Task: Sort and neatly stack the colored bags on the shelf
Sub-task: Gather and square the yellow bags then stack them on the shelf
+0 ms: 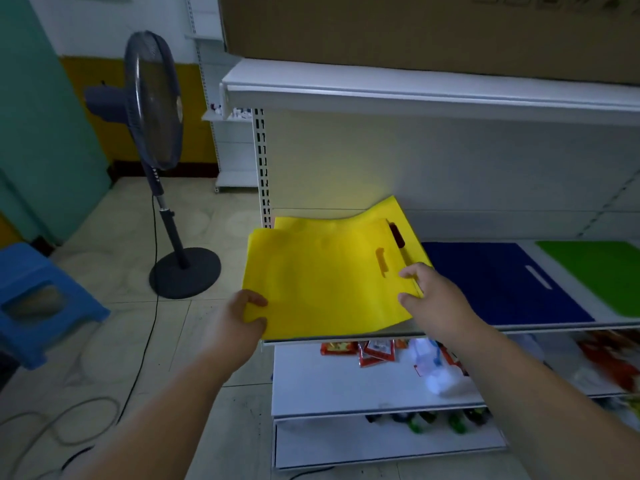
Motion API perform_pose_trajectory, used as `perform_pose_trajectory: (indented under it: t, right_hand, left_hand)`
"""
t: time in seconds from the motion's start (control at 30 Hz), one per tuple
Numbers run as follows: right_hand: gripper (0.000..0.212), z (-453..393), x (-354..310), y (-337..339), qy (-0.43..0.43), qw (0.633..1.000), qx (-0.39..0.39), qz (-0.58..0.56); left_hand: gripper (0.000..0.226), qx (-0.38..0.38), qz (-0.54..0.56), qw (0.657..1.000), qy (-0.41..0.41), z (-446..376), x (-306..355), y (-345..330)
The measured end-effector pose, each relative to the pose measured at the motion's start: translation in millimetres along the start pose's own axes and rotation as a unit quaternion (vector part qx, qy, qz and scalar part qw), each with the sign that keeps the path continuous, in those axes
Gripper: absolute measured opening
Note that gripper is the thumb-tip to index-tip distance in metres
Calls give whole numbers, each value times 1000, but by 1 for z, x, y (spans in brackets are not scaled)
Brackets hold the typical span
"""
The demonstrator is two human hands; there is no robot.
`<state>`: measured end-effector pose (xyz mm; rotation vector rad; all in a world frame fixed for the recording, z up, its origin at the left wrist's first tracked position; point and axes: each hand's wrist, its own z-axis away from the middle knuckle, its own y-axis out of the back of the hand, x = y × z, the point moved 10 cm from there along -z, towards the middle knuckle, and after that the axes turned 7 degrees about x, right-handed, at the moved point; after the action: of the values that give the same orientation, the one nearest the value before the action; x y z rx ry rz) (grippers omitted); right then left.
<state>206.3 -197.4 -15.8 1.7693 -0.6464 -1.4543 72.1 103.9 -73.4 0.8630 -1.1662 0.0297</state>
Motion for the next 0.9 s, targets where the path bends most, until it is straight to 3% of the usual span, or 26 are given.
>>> perform_pose_trajectory:
  t: [0.1, 0.2, 0.33, 0.73, 0.9]
  right_hand:
    - [30, 10, -1, 15, 64, 997, 41, 24]
    - [37, 32, 8, 57, 112, 982, 146, 30]
    - [39, 57, 66, 120, 81, 969, 233, 24]
    - [43, 149, 359, 363, -56, 926, 366, 75]
    - [41, 173, 468, 430, -135, 900, 407, 79]
  left_hand:
    - [19, 71, -48, 996, -35, 14, 7, 3]
    - [18, 117, -54, 989, -67, 40, 32, -11]
    - [19, 125, -35, 984, -123, 77, 89, -62]
    - [31, -13, 17, 956, -292, 199, 314, -361]
    - [32, -66, 15, 936, -345, 234, 384, -478]
